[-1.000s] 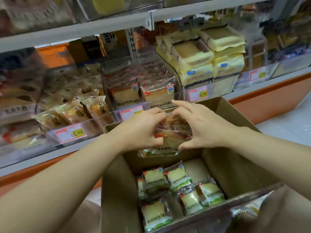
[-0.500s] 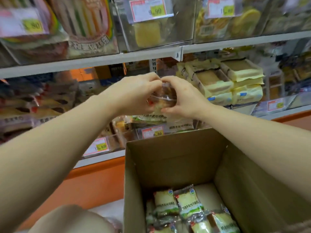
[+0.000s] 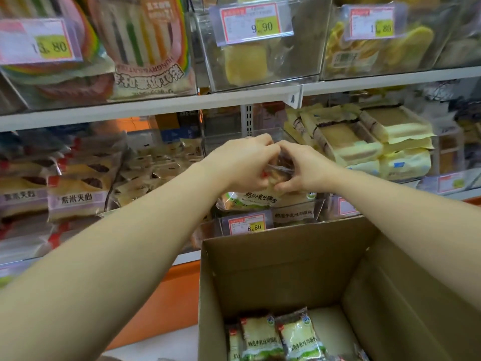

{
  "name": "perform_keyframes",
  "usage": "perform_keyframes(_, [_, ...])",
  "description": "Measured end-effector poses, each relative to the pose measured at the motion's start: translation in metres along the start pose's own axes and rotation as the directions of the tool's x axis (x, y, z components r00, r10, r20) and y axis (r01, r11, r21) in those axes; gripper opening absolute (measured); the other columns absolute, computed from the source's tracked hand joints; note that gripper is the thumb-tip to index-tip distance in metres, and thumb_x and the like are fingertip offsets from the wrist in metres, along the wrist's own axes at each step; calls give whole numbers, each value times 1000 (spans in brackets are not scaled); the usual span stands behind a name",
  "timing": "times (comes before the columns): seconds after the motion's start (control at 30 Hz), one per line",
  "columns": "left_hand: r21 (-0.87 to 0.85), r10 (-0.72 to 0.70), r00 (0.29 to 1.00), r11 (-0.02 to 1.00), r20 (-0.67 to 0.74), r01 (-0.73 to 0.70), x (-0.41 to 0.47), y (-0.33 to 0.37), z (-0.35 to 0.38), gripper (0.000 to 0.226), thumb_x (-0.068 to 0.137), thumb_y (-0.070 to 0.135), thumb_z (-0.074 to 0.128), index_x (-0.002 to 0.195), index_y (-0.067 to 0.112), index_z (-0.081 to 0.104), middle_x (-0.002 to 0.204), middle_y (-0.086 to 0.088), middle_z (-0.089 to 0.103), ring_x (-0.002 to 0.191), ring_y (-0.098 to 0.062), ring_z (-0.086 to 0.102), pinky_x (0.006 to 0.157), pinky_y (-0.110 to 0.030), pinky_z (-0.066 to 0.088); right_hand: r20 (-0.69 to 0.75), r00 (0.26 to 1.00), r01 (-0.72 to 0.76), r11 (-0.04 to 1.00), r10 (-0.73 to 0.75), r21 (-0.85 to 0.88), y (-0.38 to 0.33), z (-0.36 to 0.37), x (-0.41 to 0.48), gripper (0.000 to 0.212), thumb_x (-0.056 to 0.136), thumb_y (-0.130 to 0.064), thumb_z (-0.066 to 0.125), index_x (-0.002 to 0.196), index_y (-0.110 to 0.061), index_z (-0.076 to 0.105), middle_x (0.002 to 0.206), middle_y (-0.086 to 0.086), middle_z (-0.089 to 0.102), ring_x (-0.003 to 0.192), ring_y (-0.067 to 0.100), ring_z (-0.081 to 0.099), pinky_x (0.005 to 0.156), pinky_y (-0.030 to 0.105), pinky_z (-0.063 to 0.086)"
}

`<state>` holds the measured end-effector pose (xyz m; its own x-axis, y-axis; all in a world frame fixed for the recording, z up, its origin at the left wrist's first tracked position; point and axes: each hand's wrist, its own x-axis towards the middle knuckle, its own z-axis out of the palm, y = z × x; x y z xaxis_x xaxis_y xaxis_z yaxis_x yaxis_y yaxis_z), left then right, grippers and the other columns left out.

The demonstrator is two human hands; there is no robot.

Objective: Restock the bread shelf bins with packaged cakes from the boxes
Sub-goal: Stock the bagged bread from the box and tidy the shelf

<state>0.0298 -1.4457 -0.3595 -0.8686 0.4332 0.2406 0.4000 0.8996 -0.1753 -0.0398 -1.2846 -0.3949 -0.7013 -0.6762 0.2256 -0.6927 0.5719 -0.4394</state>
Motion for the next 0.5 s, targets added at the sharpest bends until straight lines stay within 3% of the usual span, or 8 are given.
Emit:
perform_keyframes(0.1, [-102, -20, 999, 995, -44, 15, -4, -8, 9, 43, 82, 34, 61, 121, 19, 52, 122, 0, 49, 99, -17, 54, 77, -32, 51, 41, 999, 11, 998, -9, -54, -2, -5, 6, 63, 66, -23, 84, 115, -27, 45, 112, -10, 54, 102, 11, 54, 85, 23, 43])
perform_keyframes(0.27, [-226, -145, 988, 965, -55, 129, -33, -31, 27, 43, 79, 32, 70, 116, 17, 51, 126, -4, 47, 99, -18, 53, 80, -28, 49, 121, 989, 113, 964, -86, -241, -20, 1, 28, 75, 67, -30, 81, 131, -21, 43, 115, -6, 58, 98, 14, 56, 84, 30, 51])
perform_keyframes(0.37, [-242, -217, 976, 948, -17, 207, -48, -41, 35, 51, 78, 38, 75, 118, 21, 48, 130, -1, 44, 98, -13, 50, 81, -24, 46, 148, 985, 136, 941, -94, -311, -26, 8, 42, 83, 67, -33, 78, 139, -21, 38, 125, 2, 59, 105, 19, 58, 86, 37, 53])
perform_keyframes(0.5, [-268, -289, 957, 922, 4, 279, -53, -46, 41, 60, 75, 40, 76, 124, 22, 46, 132, -1, 43, 107, -17, 52, 88, -30, 48, 113, 991, 90, 968, -65, -234, -23, 7, 46, 95, 66, -41, 82, 145, -20, 34, 139, 3, 51, 123, 20, 51, 100, 31, 44])
